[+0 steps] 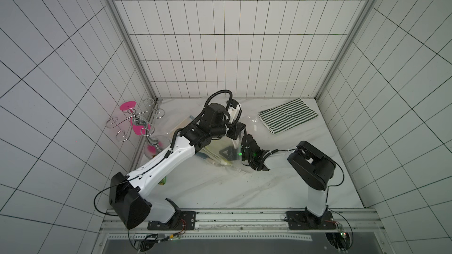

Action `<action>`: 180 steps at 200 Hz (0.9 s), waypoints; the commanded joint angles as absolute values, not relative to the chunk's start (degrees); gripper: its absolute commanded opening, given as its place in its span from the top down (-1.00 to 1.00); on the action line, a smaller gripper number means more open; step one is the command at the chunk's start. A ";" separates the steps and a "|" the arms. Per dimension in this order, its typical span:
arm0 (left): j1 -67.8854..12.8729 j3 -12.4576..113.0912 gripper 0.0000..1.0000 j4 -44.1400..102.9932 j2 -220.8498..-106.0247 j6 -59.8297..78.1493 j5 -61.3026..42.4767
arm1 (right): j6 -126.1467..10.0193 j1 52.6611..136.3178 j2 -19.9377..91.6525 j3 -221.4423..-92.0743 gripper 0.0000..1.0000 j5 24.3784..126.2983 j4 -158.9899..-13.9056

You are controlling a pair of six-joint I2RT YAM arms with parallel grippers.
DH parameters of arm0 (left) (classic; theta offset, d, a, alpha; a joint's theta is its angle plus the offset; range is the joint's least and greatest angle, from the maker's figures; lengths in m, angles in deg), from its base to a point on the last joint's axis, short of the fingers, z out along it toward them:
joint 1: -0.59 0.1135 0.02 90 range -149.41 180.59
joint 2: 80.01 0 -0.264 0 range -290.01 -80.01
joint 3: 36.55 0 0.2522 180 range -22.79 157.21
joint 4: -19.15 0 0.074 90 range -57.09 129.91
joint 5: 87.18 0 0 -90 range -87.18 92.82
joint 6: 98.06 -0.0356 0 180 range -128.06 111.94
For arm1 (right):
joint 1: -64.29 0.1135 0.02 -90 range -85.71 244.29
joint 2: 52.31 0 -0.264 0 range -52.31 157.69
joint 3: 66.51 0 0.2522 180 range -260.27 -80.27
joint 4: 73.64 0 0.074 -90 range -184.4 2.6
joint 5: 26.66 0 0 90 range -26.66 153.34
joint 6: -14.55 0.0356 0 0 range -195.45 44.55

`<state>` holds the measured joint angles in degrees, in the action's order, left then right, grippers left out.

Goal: Place the folded towel into the vacuum bag
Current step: Adjust the towel in the vacuum bag.

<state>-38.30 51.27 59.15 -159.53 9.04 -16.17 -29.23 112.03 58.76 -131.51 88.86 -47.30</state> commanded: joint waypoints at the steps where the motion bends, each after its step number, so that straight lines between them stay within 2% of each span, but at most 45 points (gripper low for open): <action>1: -38.89 48.75 1.00 57.11 -158.57 8.73 -18.66 | -29.21 112.83 59.48 -134.71 0.64 91.22 -46.13; 18: -39.06 47.17 1.00 57.18 -158.14 8.76 -18.29 | -33.07 112.81 56.85 -135.20 0.22 87.71 -54.50; 35: -39.04 46.64 1.00 57.01 -157.59 8.66 -18.44 | -36.76 113.07 53.99 -135.27 0.02 83.93 -60.39; 64: -39.05 46.19 1.00 56.82 -157.04 8.79 -19.15 | -40.51 113.00 53.46 -139.28 -0.11 78.30 -70.90; 109: -39.04 44.98 1.00 56.17 -156.21 8.95 -19.91 | -37.79 114.65 64.88 -145.07 -0.19 79.16 -73.09; 130: -39.05 44.33 1.00 55.60 -156.39 9.12 -20.36 | -38.44 115.53 67.06 -147.47 -0.01 78.99 -75.69; 146: -39.06 44.36 1.00 55.50 -156.76 9.25 -20.73 | -38.83 115.27 67.21 -148.76 0.34 80.65 -76.60; 164: -39.06 44.47 1.00 55.41 -156.92 9.26 -21.17 | -39.94 115.17 65.24 -148.92 0.85 82.42 -75.91; 172: -39.07 44.40 1.00 55.51 -156.92 9.30 -21.32 | -40.64 115.18 63.67 -148.93 1.00 82.98 -75.52; 180: -39.13 44.37 1.00 55.49 -156.83 9.28 -21.32 | -41.43 115.08 62.00 -148.91 1.00 84.09 -74.42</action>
<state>-37.12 45.09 55.96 -157.00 9.04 -14.46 -39.02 114.39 64.84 -146.92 80.70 -70.71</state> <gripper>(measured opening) 0.043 0.044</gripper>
